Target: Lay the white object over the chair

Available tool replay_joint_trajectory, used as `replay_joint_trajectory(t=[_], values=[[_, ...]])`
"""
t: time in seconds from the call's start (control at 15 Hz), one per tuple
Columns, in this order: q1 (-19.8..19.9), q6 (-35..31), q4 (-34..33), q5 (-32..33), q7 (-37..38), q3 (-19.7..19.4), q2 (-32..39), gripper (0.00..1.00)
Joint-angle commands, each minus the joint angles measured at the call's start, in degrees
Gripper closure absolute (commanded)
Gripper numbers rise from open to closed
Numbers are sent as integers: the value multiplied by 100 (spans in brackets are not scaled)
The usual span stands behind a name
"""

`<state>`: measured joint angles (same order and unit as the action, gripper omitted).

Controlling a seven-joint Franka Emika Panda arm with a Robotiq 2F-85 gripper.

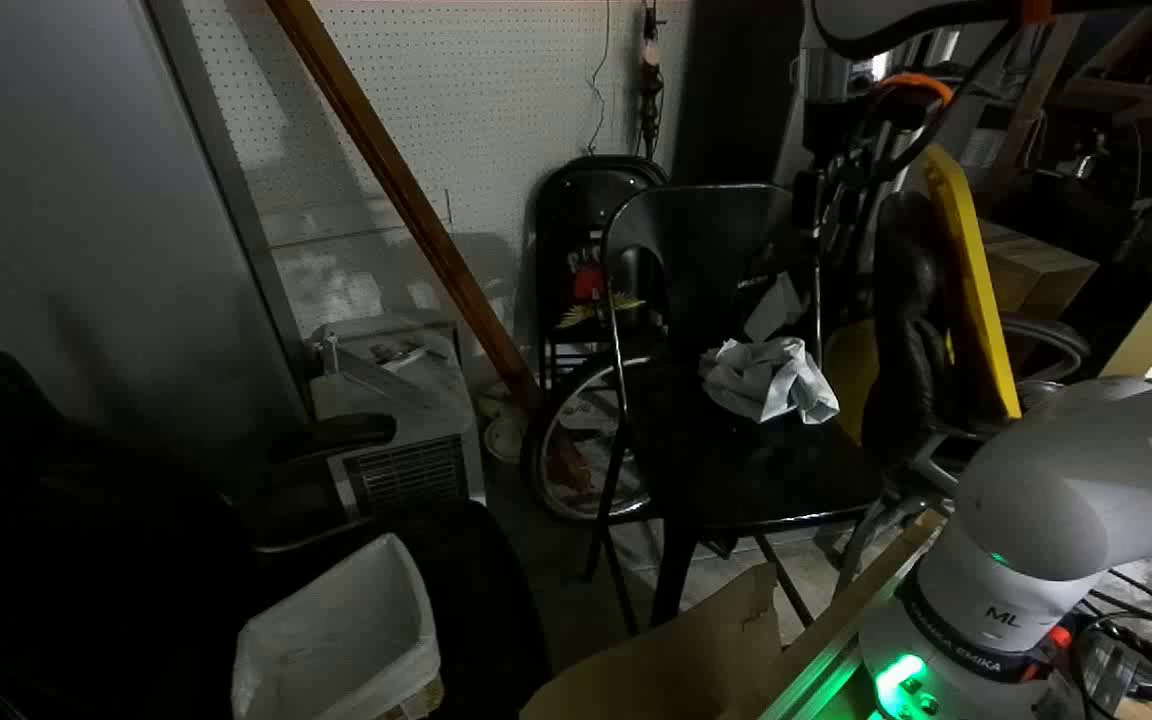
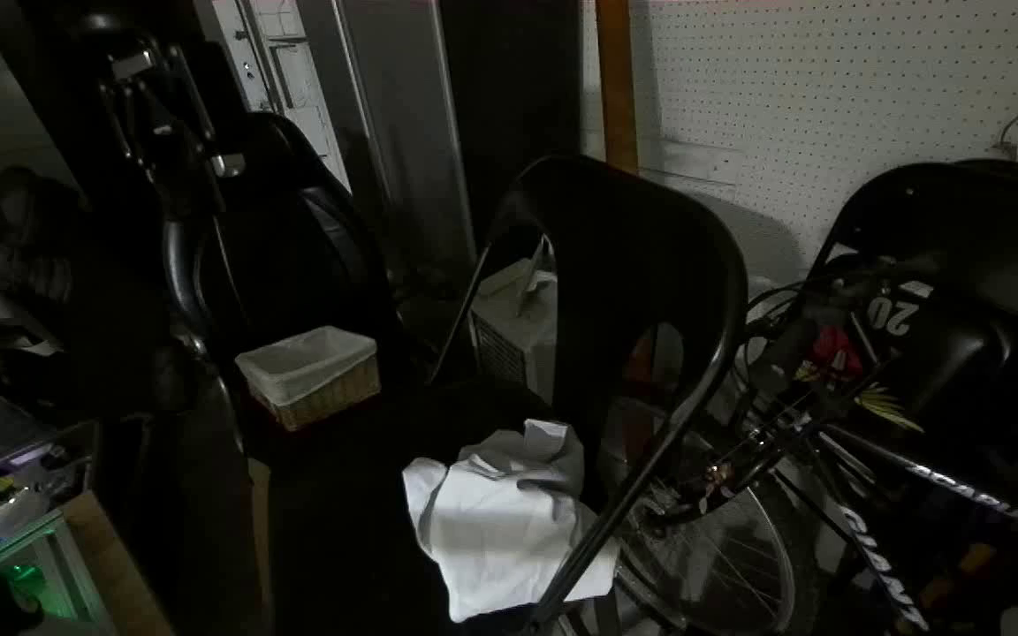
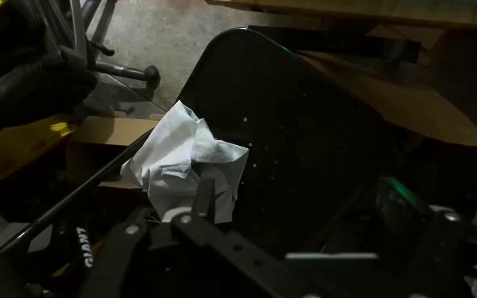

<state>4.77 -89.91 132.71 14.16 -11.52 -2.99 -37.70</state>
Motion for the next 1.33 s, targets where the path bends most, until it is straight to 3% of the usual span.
replay_joint_trajectory(t=[0.0,0.53,0.6,1.0,1.27], values=[[-130,33,-20,49,58,-91,3,0],[-130,32,-20,49,58,-91,3,0],[-69,-108,9,34,325,-59,125,0],[443,-1936,696,277,2091,-41,854,0],[899,-3241,960,666,2708,-165,1674,0]])
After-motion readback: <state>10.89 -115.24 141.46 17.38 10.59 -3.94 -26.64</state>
